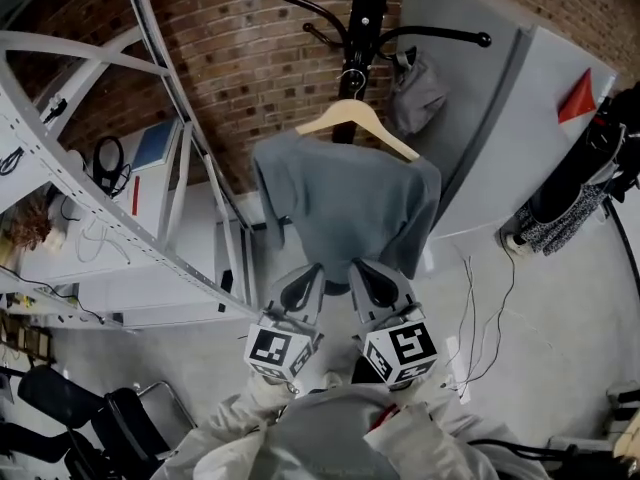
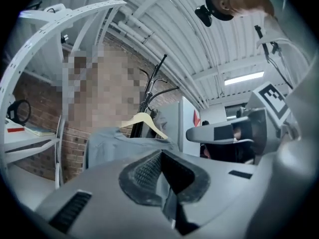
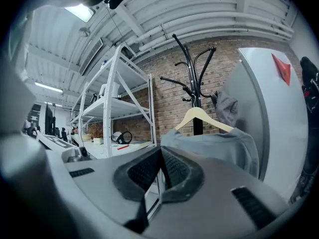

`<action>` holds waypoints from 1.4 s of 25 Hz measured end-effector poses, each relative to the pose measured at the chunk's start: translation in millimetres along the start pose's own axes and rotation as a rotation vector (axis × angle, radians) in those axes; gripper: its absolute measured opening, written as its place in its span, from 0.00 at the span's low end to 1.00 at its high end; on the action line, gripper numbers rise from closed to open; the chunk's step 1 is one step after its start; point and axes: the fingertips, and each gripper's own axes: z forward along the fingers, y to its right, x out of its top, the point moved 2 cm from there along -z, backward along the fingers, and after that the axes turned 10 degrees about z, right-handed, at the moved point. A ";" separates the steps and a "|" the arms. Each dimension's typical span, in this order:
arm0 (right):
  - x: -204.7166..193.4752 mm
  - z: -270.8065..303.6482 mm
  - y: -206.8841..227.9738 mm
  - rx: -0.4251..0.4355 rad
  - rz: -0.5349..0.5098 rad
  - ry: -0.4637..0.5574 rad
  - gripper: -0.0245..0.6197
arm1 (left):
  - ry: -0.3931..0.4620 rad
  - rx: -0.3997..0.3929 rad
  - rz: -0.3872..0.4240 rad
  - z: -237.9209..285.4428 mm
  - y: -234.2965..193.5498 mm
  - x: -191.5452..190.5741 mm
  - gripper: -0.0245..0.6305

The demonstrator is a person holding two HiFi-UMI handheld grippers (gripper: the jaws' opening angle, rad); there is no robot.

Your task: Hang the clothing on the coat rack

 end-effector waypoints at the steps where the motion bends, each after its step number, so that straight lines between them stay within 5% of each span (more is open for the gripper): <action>1: -3.2 -4.1 -1.2 -0.006 0.001 -0.006 0.08 | -0.010 0.006 0.006 -3.9 2.2 -2.0 0.05; 20: -14.5 -45.1 29.7 0.008 -0.034 -0.061 0.08 | -0.095 0.153 0.074 -17.3 35.0 -23.6 0.05; 35: -4.1 -72.1 63.0 0.062 -0.025 -0.053 0.08 | -0.104 0.167 0.115 11.9 76.1 -5.1 0.05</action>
